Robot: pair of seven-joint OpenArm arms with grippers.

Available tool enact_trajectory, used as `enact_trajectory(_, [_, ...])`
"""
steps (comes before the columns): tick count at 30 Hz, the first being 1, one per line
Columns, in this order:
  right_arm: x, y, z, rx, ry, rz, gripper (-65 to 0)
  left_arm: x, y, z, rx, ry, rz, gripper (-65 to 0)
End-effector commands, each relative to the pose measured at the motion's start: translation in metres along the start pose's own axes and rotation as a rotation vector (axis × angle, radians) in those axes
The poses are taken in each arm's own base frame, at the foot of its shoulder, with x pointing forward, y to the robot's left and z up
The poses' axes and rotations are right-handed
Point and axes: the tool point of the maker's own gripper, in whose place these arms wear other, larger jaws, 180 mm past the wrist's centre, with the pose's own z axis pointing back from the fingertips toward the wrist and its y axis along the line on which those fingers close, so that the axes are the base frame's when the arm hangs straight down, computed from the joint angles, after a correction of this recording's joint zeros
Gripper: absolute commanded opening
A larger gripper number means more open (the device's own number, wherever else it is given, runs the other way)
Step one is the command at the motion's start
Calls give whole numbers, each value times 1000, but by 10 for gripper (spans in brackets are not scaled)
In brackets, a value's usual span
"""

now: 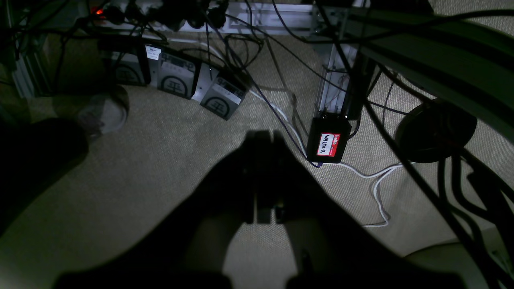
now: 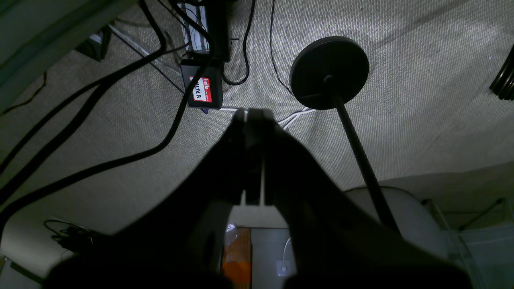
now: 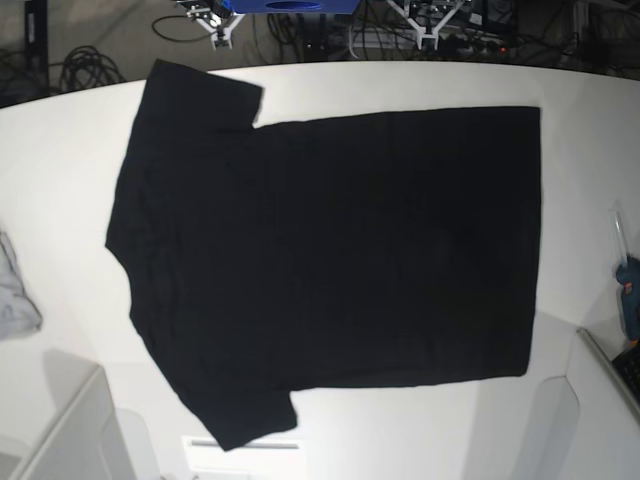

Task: Fold the T-shirt properly
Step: 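Move both grippers toward the shirt's shoulder corners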

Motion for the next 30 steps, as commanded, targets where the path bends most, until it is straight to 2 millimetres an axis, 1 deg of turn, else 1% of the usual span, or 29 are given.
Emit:
enact_trajectory(1, [0, -3, 0, -10, -1, 3, -650, -9, 4, 1, 9, 13, -3, -650])
enact_trajectory(8, [1, -5, 0, -12, -1, 6, -650, -11, 4, 1, 8, 16, -3, -650])
enact_trajectory(16, [-4, -4, 0, -11, 8, 6, -650, -15, 4, 2, 9, 24, -3, -650])
enact_trajectory(18, [-5, -4, 0, -11, 8, 6, -650, -21, 4, 3, 9, 31, -4, -650])
enact_trajectory(19, [-10, -4, 0, -11, 15, 6, -650, -23, 4, 3, 8, 31, -4, -650])
enact_trajectory(20, [-11, -4, 0, -11, 11, 6, -650, -23, 5, 3, 9, 28, -7, -650])
enact_trajectory(22, [-11, -4, 1, -11, -4, 3, -650, -31, 5, 6, 7, 30, -8, -650])
enact_trajectory(23, [-13, -5, 1, -13, -13, 2, -650, -33, 7, 7, 9, 24, -10, -650])
enact_trajectory(24, [-14, -7, 3, -16, -25, -1, -650, -36, 15, 9, 20, 16, -16, -650])
enact_trajectory(25, [-15, -15, 4, -29, -36, -2, -650, -39, 20, 11, 25, 11, -20, -650])
enact_trajectory(27, [-19, -18, 7, -35, -57, 0, -650, -40, 25, 16, 29, -14, -28, -650])
enact_trajectory(29, [-23, -21, 11, -40, -78, 1, -650, -43, 37, 24, 40, -42, -44, -650])
enact_trajectory(30, [-28, -20, 13, -39, -83, 3, -650, -46, 38, 28, 39, -56, -50, -650])
